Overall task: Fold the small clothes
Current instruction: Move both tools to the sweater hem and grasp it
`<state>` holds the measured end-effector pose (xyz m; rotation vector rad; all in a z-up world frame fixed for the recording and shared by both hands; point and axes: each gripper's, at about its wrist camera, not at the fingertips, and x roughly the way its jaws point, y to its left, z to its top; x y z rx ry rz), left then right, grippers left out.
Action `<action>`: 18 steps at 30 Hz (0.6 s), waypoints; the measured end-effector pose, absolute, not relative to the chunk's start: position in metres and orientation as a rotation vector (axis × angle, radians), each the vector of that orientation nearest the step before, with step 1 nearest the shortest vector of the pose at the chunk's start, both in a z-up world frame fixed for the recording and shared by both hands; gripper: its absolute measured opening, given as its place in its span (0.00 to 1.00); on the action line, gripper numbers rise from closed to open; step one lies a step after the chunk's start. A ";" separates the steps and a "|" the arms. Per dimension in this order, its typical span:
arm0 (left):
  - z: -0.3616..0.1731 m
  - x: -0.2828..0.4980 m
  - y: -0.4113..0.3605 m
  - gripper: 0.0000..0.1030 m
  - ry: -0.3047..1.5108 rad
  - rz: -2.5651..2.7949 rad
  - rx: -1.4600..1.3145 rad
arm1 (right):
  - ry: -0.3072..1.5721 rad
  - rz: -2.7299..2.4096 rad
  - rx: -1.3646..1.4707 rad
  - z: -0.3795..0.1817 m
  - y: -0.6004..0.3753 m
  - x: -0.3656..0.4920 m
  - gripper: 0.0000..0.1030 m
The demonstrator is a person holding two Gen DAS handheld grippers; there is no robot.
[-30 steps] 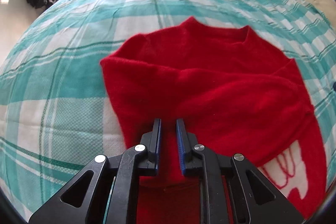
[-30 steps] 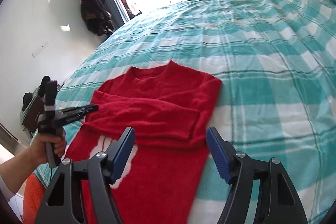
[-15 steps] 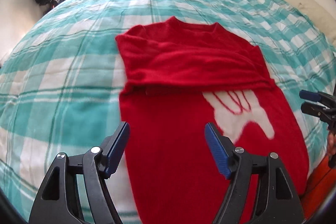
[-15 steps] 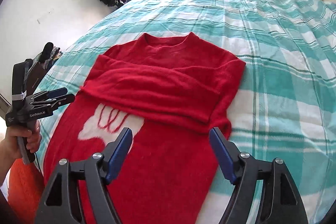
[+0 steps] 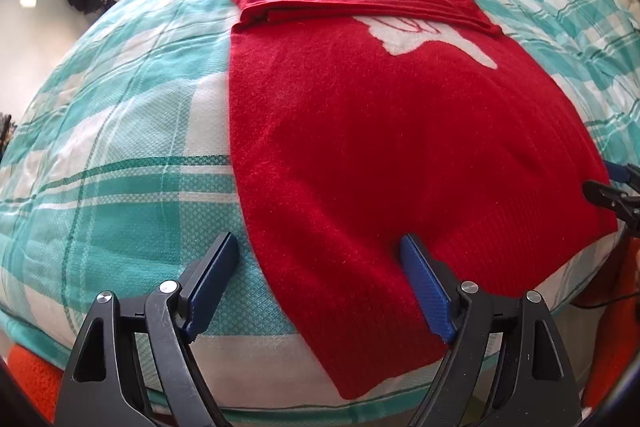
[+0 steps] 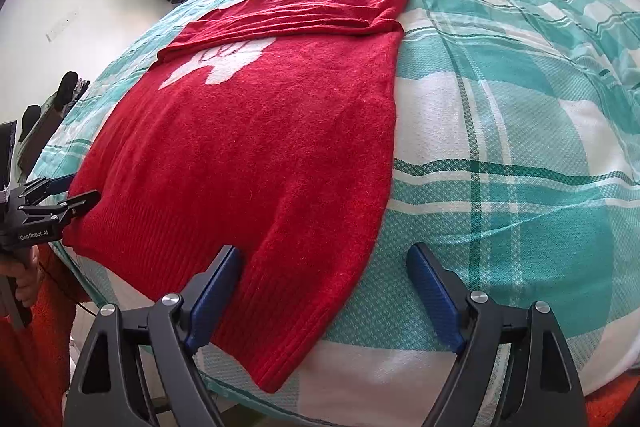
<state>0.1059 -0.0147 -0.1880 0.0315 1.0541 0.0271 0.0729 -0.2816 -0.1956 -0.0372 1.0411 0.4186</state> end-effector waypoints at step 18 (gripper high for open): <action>-0.166 0.082 0.009 0.80 1.045 -0.009 -0.076 | 1.058 0.412 -0.051 -0.192 -0.279 0.069 0.83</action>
